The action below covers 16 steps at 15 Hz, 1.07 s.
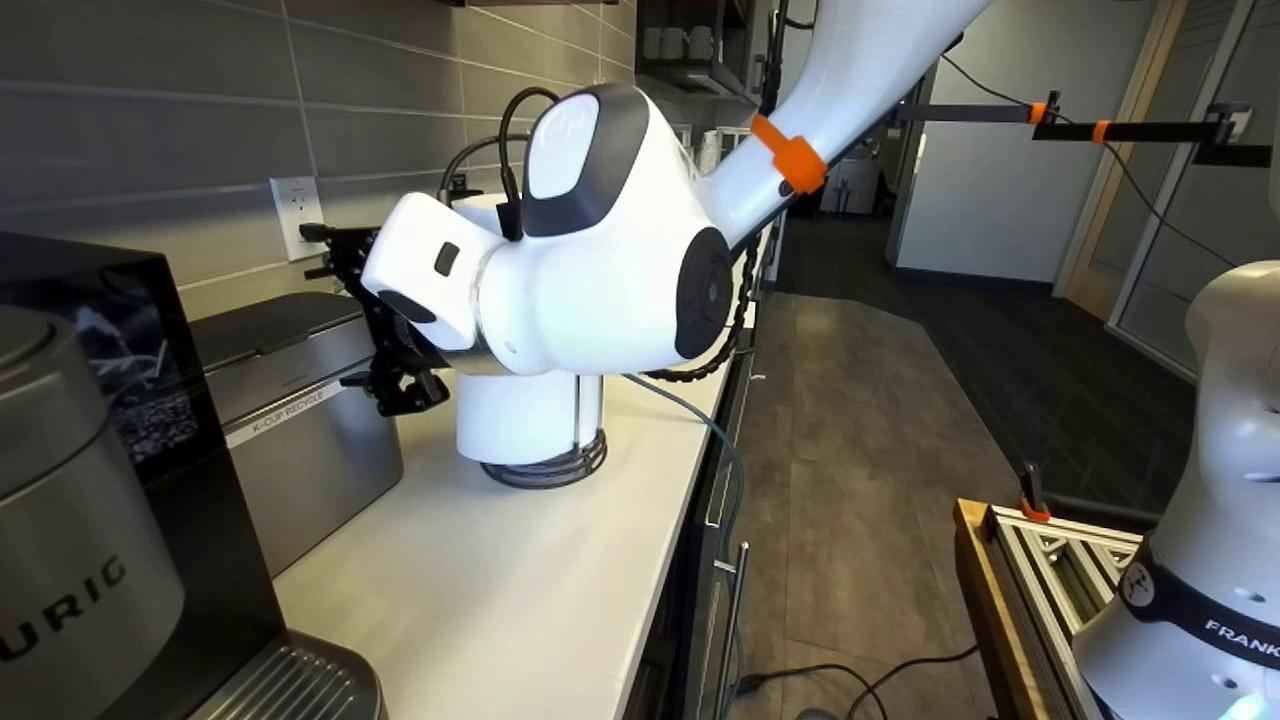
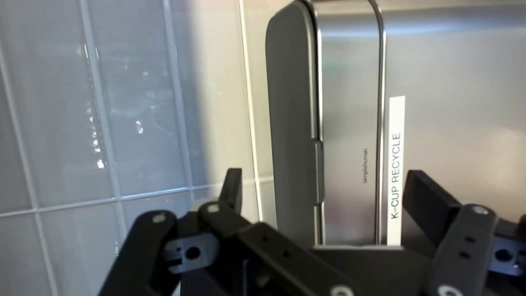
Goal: Open the silver object
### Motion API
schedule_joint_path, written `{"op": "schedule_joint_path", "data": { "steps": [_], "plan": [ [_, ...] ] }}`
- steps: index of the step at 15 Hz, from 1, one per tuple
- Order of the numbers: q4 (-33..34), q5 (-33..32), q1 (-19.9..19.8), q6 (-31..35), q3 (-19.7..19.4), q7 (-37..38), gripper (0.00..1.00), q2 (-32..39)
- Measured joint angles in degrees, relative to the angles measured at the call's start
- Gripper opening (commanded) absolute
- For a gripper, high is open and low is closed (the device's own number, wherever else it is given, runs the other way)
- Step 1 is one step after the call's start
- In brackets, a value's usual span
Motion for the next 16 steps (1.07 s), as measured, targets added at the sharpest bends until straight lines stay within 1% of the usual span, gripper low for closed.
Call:
{"op": "schedule_joint_path", "data": {
  "steps": [2,5,16],
  "plan": [
    [0.6,-1.2,0.0,0.2,0.0,1.2,1.0,0.0],
    [2.4,-3.6,-0.5,2.8,0.0,4.1,1.0,0.3],
    [3.3,-3.3,-0.5,3.0,-0.4,3.9,1.0,0.6]
  ]
}}
